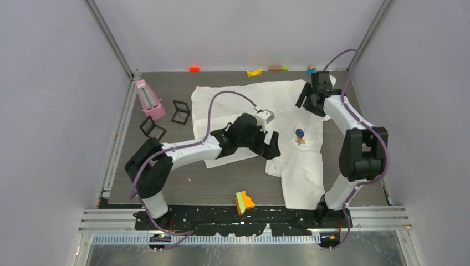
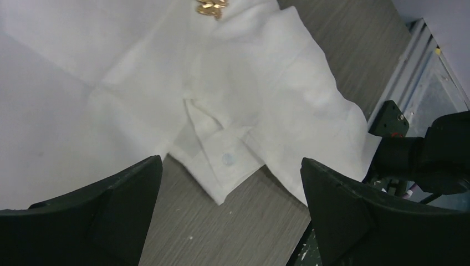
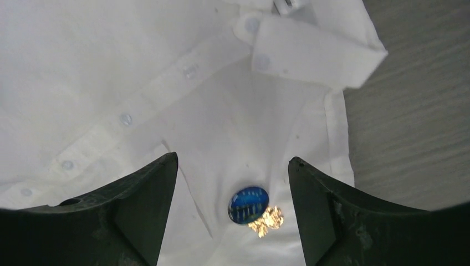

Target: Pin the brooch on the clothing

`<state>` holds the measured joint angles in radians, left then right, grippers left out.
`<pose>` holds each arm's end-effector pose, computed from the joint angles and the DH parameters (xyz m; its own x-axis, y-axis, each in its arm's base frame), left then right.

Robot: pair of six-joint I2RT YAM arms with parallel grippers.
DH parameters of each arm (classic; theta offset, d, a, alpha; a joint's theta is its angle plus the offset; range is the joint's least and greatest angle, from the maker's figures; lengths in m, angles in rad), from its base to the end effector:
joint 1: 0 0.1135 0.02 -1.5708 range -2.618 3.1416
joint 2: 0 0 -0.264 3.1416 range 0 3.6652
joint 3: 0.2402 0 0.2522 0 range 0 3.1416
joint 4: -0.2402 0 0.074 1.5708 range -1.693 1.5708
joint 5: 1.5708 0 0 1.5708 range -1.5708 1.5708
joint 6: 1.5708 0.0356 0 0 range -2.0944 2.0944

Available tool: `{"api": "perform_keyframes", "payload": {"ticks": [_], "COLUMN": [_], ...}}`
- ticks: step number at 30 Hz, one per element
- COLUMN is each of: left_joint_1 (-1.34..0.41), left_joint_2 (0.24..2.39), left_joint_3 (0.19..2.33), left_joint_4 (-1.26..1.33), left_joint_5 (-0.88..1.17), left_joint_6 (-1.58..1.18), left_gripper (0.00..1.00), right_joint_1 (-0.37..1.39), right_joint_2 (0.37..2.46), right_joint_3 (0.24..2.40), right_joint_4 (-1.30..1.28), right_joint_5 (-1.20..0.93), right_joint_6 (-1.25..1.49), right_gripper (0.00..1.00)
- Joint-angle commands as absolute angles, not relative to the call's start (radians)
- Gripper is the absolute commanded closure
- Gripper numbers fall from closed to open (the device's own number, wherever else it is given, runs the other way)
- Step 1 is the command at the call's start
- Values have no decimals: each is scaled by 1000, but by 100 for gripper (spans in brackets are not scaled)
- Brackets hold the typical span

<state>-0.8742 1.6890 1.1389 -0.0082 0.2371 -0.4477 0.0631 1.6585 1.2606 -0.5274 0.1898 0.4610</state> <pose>0.2396 -0.2995 0.2412 -0.6845 0.1625 -0.7107 0.6402 0.6003 -0.4793 0.3575 0.0159 0.2498 -0.6911 0.3941 -0.6058 0.4006 0.9066 0.1326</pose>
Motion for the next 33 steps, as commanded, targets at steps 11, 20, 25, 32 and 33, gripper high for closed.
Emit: {"api": "perform_keyframes", "payload": {"ticks": [11,20,25,32,33], "left_joint_1": [-1095,-1153,-1167,-1198,-1207], "left_joint_2": [1946,2043,2083,2035,2026], "left_joint_3": [1204,1190,1166,1094,1089], "left_joint_4": [263,222,163,145,148], "left_joint_5": [189,160,136,181,190], "left_joint_6": [-398,-451,-491,-525,-535], "left_gripper": [1,49,99,100,100], "right_joint_1": [56,55,54,30,26], "right_joint_2": [2267,2479,2510,2575,2580], "right_joint_3": [1924,2182,2245,2383,2395], "right_joint_4": [-636,-738,-734,-726,-720], "right_joint_5": [178,165,158,161,149], "right_joint_6": [334,340,369,485,511], "right_gripper": [31,74,99,99,99]}}
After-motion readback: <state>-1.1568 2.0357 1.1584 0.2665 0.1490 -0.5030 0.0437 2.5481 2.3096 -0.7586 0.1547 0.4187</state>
